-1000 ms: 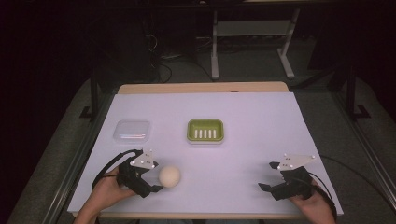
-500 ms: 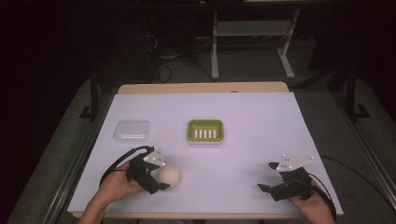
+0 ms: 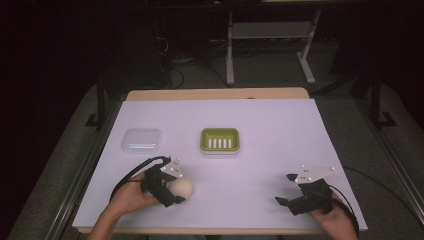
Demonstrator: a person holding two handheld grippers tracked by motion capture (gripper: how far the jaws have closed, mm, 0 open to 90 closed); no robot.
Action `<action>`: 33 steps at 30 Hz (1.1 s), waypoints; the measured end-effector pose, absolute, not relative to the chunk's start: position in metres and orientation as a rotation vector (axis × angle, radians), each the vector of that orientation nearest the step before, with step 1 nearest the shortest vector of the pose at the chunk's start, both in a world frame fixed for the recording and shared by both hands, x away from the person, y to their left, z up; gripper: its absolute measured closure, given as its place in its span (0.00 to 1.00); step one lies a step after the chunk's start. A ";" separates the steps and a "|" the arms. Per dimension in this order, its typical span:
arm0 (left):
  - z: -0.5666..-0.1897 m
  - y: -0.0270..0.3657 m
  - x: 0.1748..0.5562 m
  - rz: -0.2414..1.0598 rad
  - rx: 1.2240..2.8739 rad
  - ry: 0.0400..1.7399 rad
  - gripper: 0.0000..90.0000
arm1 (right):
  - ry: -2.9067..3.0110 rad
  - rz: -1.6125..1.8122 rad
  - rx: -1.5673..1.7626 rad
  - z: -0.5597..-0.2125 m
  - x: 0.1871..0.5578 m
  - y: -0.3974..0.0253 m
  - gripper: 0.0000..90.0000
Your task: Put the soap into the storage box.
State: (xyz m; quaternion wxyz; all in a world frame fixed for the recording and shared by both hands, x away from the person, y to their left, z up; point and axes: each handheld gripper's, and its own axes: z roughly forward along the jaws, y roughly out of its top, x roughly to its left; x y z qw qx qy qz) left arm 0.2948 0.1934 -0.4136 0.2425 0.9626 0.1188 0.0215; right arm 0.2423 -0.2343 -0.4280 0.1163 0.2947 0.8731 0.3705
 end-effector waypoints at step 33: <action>-0.422 0.188 0.301 0.033 2.672 0.324 0.25 | 2.549 1.100 0.860 -0.428 0.242 -0.233 0.17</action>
